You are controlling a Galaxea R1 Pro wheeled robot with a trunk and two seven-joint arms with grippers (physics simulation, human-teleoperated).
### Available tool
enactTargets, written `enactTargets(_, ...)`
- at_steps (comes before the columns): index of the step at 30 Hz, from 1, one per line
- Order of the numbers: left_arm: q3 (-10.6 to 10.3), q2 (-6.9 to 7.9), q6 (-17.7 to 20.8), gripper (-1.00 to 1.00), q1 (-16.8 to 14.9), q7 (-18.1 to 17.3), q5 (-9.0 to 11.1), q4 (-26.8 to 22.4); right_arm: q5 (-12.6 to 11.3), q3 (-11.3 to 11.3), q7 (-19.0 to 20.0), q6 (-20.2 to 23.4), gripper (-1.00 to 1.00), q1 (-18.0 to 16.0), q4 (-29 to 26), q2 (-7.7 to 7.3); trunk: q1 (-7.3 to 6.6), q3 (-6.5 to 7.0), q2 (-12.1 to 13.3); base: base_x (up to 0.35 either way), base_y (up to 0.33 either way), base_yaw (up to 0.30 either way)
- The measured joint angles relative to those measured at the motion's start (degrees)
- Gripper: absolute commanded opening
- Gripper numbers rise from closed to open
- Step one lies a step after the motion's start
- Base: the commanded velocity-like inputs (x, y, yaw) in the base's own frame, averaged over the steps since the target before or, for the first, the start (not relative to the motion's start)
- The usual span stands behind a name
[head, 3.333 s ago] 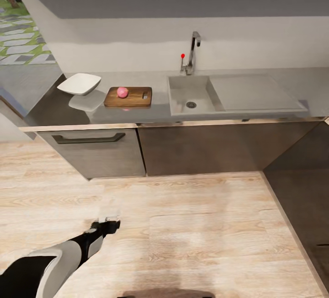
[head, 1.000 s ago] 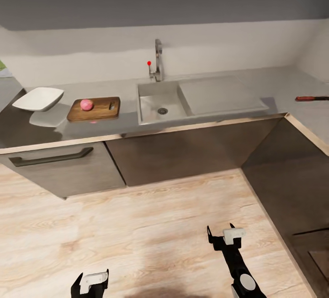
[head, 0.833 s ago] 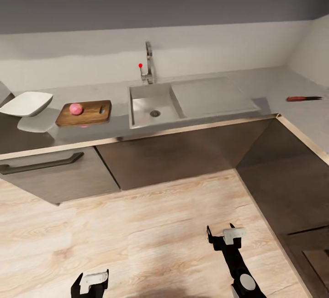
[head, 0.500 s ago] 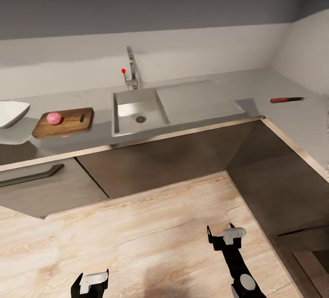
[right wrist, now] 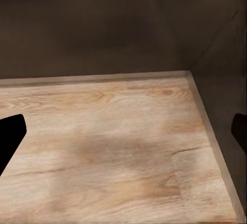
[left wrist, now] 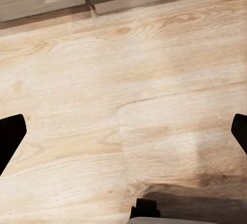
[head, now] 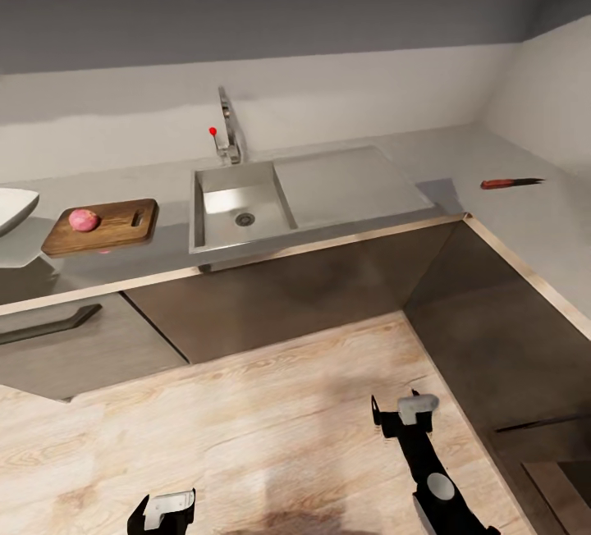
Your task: In the kitchen, take the Vidalia onion out of the sink, dice it on the chopping board with the paring knife, put the diced onion into the bowl on the countertop, then place both the paring knife and the chopping board into the sink.
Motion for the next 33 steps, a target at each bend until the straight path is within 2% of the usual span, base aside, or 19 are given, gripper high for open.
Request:
enactTargets(2, 0.02, 0.0, 0.06, 1.0, 0.01, 0.0, 0.0, -0.01, 0.13, 0.0, -2.09, 9.17, 1.0, -0.15, -7.47, -0.02, 0.0, 0.01, 0.0, 0.001, -0.001, 0.0)
enactTargets(4, 0.02, -0.02, 0.07, 1.0, 0.01, 0.0, 0.0, -0.01, 0.1, -0.02, -2.92, 12.6, 1.0, -0.17, -11.06, -0.02, 0.0, 0.0, 0.0, 0.0, 0.0, 0.0)
enactTargets(6, 0.01, -0.03, 0.08, 1.0, 0.02, 0.0, 0.0, -0.01, 0.14, -0.02, -4.08, 18.98, 1.0, -0.27, -18.17, -0.02, 0.0, 0.01, 0.0, 0.0, 0.0, 0.0)
enactTargets(7, 0.02, -0.04, 0.08, 1.0, 0.01, 0.0, 0.0, -0.01, 0.12, -0.04, -4.28, 20.57, 1.0, -0.32, -20.03, -0.03, 0.0, 0.01, 0.0, 0.0, 0.0, 0.0)
enactTargets(8, 0.02, -0.06, 0.09, 1.0, 0.01, 0.0, 0.0, -0.01, 0.18, -0.05, -4.7, 24.75, 1.0, -0.77, -24.46, -0.06, 0.0, 0.01, 0.0, 0.0, 0.0, 0.0)
enactTargets(10, 0.01, -0.07, 0.09, 1.0, 0.0, 0.0, 0.0, -0.01, 0.13, -0.07, -5.01, 28.63, 1.0, -1.97, -28.73, -0.09, 0.0, 0.01, 0.01, 0.0, 0.0, 0.0)
enactTargets(11, 0.0, -0.08, 0.09, 1.0, 0.02, 0.0, 0.0, -0.01, 0.21, -0.06, -5.52, 32.36, 1.0, -3.97, -31.52, -0.11, 0.0, 0.01, 0.0, 0.0, 0.0, 0.0)
enactTargets(16, 0.0, -0.08, 0.09, 1.0, 0.01, 0.0, 0.0, -0.01, 0.19, -0.07, -7.77, 40.38, 1.0, -11.51, -34.42, -0.2, 0.0, 0.01, 0.01, 0.0, 0.0, 0.0)
enactTargets(17, 0.01, -0.08, 0.09, 1.0, 0.01, 0.0, 0.0, -0.01, 0.21, -0.06, -8.14, 42.14, 1.0, -13.66, -34.61, -0.2, 0.0, 0.01, 0.01, 0.0, 0.0, 0.0)
enactTargets(19, 0.0, -0.08, 0.09, 1.0, 0.03, 0.0, 0.0, -0.01, 0.26, -0.06, -8.69, 48.17, 1.0, -21.01, -34.76, -0.21, 0.0, 0.01, 0.01, 0.0, 0.0, 0.0)
enactTargets(21, 0.0, -0.08, 0.09, 1.0, 0.02, 0.0, 0.0, -0.01, 0.17, -0.06, -8.78, 51.32, 1.0, -25.24, -34.46, -0.21, 0.0, 0.01, 0.01, 0.0, 0.0, 0.0)
enactTargets(23, -0.02, -0.08, 0.1, 1.0, 0.01, 0.0, 0.0, -0.01, 0.22, -0.06, -8.88, 56.46, 1.0, -34.04, -32.16, -0.22, 0.0, 0.02, 0.01, 0.0, 0.0, 0.0)
enactTargets(25, 0.01, -0.08, 0.1, 1.0, 0.01, 0.0, 0.0, -0.01, 0.19, -0.06, -8.92, 58.22, 1.0, -40.84, -28.2, -0.2, 0.01, 0.02, 0.01, 0.0, 0.0, 0.0)
enactTargets(27, 0.02, -0.08, 0.1, 1.0, 0.01, 0.0, 0.0, -0.01, 0.2, -0.07, -8.91, 58.92, 1.0, -49.23, -20.67, -0.21, 0.01, 0.02, 0.01, 0.0, 0.0, 0.0)
enactTargets(28, 0.01, -0.08, 0.09, 1.0, 0.01, 0.0, 0.0, -0.01, 0.12, -0.08, -8.9, 58.99, 1.0, -51.52, -18.32, -0.21, 0.0, 0.01, 0.01, 0.0, 0.0, 0.0)
enactTargets(29, 0.01, -0.08, 0.1, 1.0, 0.01, 0.0, 0.0, -0.01, 0.14, -0.09, -8.91, 59.02, 1.0, -55.77, -13.23, -0.18, 0.01, 0.02, 0.02, 0.0, 0.0, 0.0)
enactTargets(30, 0.02, -0.08, 0.09, 1.0, 0.01, 0.0, 0.0, -0.01, 0.08, -0.09, -8.88, 58.99, 1.0, -58.18, -10.37, -0.17, 0.0, 0.01, 0.0, 0.0, 0.0, 0.0)
enactTargets(32, 0.02, -0.08, 0.09, 1.0, 0.01, 0.01, 0.0, -0.02, 0.03, -0.12, -8.84, 58.38, 1.0, -66.0, 0.17, -0.14, 0.0, 0.02, 0.01, 0.0, 0.0, 0.0)
enactTargets(33, 0.02, -0.08, 0.09, 1.0, 0.02, 0.01, 0.0, -0.02, -0.14, -0.01, -8.57, 56.32, 1.0, -70.93, 6.44, -0.06, 0.01, 0.02, 0.02, 0.0, 0.0, 0.0)
